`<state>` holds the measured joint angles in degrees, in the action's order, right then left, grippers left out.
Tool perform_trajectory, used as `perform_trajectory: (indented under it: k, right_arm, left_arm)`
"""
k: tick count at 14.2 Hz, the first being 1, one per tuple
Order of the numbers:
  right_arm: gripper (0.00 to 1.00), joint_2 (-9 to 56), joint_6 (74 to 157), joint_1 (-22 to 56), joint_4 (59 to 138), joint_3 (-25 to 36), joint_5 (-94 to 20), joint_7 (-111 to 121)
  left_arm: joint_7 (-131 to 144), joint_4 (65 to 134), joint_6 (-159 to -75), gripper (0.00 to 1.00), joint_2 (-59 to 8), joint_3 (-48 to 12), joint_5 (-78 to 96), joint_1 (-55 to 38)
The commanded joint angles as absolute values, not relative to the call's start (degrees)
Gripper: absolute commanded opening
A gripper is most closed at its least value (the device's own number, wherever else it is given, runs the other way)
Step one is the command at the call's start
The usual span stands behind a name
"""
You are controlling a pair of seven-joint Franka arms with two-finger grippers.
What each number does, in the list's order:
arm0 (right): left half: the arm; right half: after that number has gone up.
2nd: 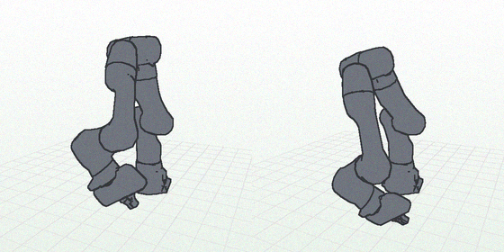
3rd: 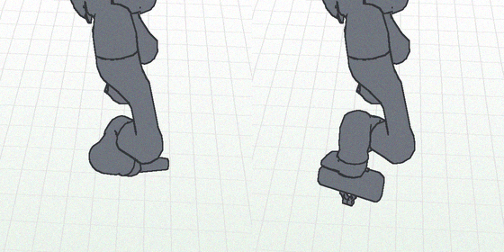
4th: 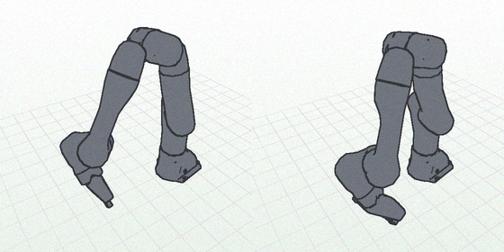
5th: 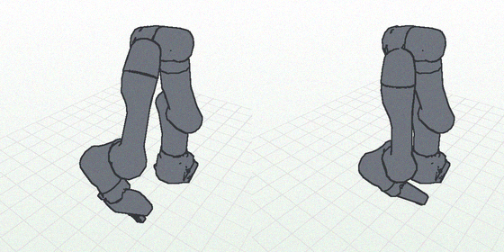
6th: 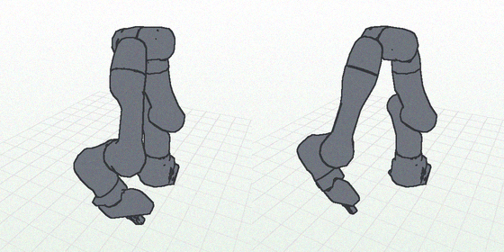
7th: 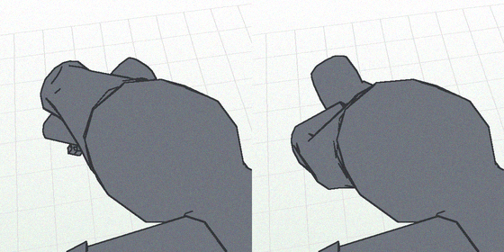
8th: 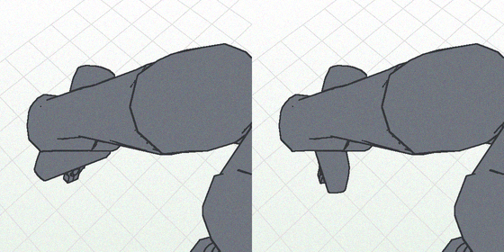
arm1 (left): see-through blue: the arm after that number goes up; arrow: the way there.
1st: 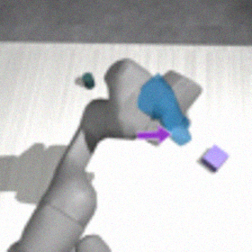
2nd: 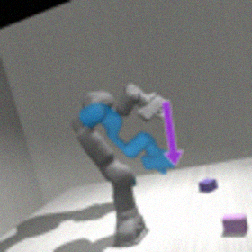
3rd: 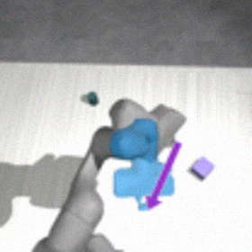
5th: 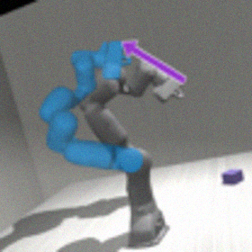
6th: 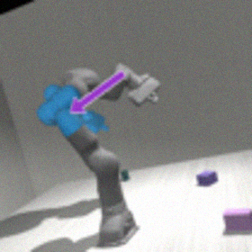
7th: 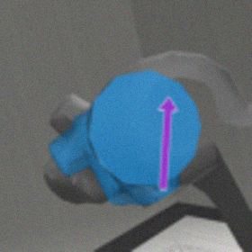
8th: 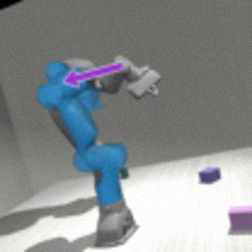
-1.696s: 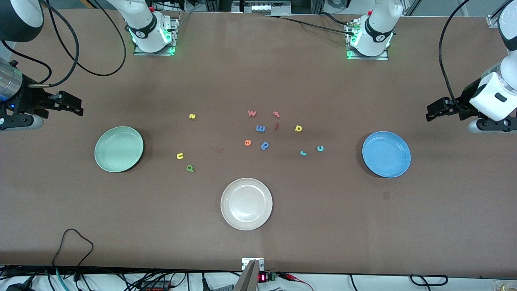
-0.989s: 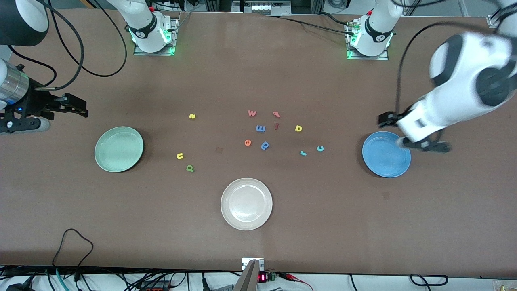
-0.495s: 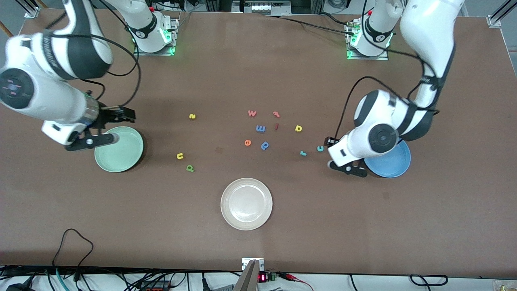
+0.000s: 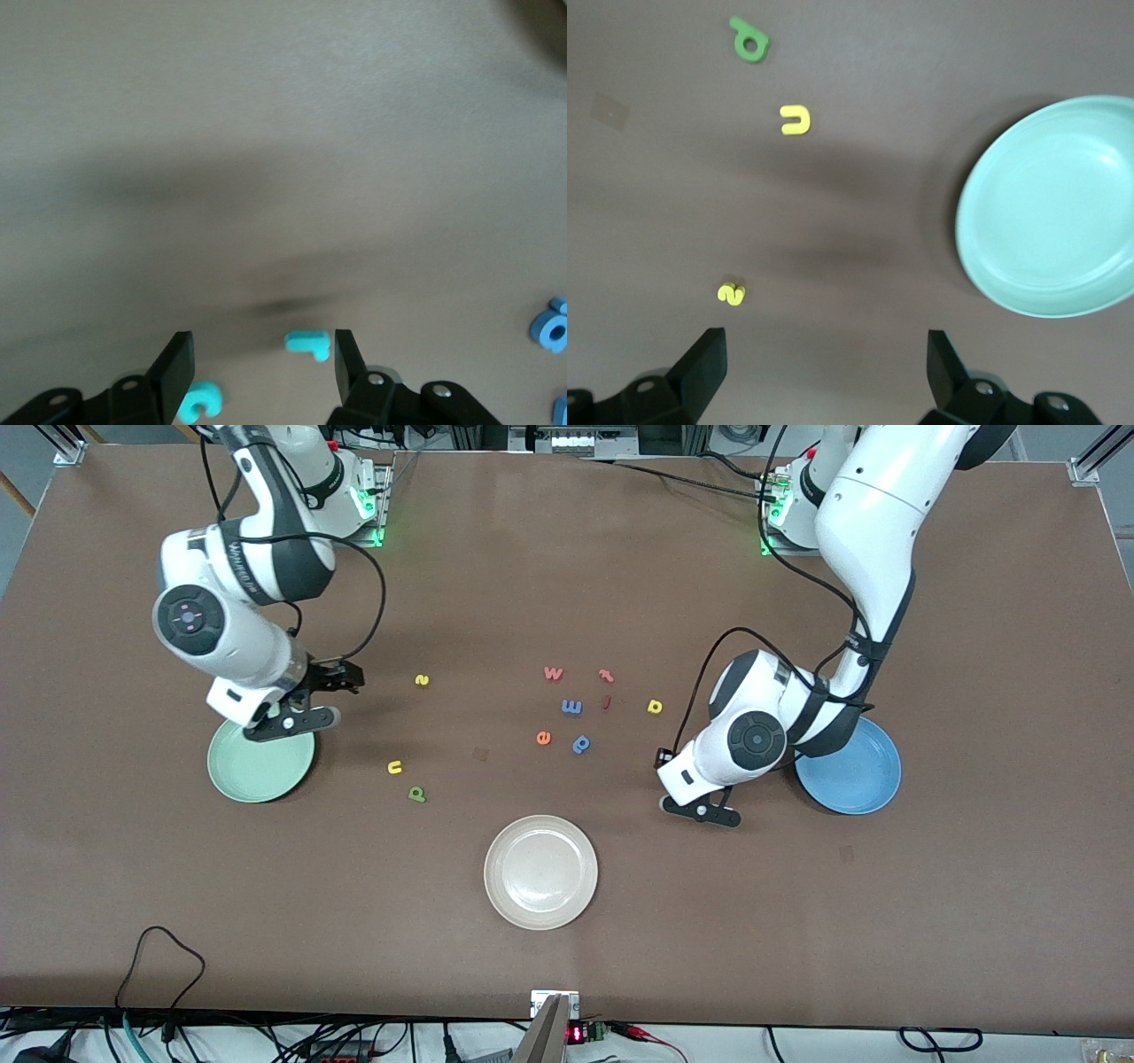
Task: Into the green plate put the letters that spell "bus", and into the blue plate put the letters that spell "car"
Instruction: 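Grasp the cyan letter with the left gripper while the right gripper reaches the yellow 2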
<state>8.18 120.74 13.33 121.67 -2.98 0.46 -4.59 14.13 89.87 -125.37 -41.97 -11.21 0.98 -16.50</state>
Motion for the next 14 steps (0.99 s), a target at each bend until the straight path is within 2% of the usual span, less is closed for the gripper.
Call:
perform_trajectory:
  k: [1, 6, 11, 14]
  right_arm:
    - [1.00, 3.61, 128.03, 14.06, 130.93, -4.21, -0.18, -8.95]
    - [1.00, 3.43, 136.22, 14.15, 137.28, -9.92, -0.09, -24.41]
    - [1.00, 5.70, 143.08, 15.20, 140.01, -10.55, -0.09, -28.46]
    - [0.99, 9.04, 146.94, 15.82, 140.01, -10.55, -0.09, -29.09]
  left_arm:
    - [16.08, 88.15, -125.95, 0.66, -43.68, -10.63, 1.32, -17.58]
    - [19.15, 89.03, -125.95, 0.63, -44.56, -10.63, 1.23, -18.54]
    - [19.78, 90.09, -125.95, 0.62, -45.26, -10.63, 1.23, -19.25]
    - [20.48, 90.18, -125.68, 0.53, -45.26, -10.63, 1.14, -19.78]
